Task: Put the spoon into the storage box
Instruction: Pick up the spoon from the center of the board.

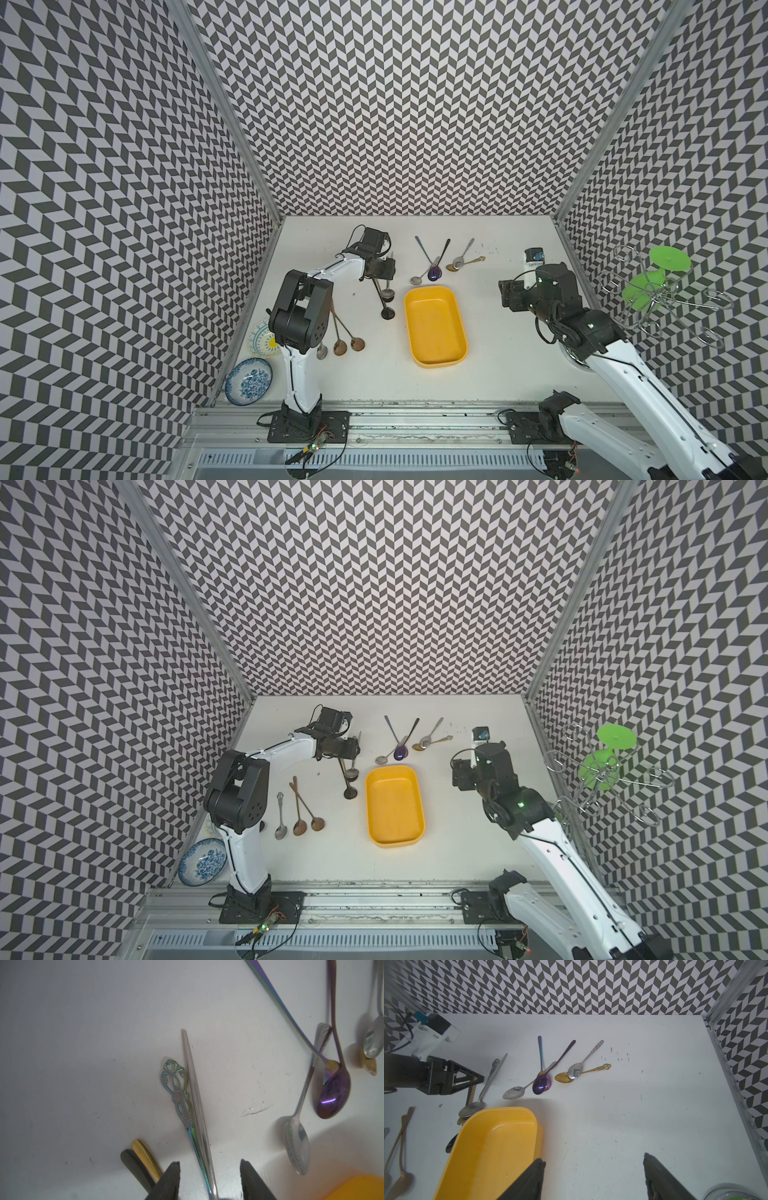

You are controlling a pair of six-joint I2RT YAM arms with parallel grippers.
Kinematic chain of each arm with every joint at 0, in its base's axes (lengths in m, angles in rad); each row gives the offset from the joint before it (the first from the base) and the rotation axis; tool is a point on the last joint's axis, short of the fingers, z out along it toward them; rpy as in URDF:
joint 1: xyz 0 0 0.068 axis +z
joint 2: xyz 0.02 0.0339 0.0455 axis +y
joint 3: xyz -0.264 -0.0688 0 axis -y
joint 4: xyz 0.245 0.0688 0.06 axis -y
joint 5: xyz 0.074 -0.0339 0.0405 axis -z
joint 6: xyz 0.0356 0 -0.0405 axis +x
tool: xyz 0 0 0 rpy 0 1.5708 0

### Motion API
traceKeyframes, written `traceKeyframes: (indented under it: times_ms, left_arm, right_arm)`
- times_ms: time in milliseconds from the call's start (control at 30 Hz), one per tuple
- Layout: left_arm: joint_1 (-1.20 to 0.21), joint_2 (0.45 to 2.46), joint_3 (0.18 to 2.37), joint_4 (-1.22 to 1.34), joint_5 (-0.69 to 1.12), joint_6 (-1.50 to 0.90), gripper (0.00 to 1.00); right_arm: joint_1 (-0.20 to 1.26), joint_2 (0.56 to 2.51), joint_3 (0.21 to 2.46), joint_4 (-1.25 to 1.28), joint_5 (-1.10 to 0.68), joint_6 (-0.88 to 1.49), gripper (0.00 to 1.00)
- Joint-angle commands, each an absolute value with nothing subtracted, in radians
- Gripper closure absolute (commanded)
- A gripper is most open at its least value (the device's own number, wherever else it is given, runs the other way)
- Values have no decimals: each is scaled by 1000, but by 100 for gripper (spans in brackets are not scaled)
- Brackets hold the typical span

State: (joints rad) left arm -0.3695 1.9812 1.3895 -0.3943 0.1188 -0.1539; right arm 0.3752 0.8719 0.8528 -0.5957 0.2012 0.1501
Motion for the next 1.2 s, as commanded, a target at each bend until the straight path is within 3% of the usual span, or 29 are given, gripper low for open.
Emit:
traceKeyframes:
  times_ms: [0,333,800,1167]
  left_arm:
    - [-383,2006,1432,-432,83,-138,54]
    - [-404,2082,1500,-464,44,-122,63]
    - [-414,2174,1593,-498,10,-107,65]
    - [-436,2155,1596,-505,0,-95,78]
  right_arm:
    - [371,820,797,-462,225,108,20]
    - [380,644,672,-337,301,43,6]
    - [380,414,567,-234,318,-18,3]
    - [381,380,529,-200,289,-23,1]
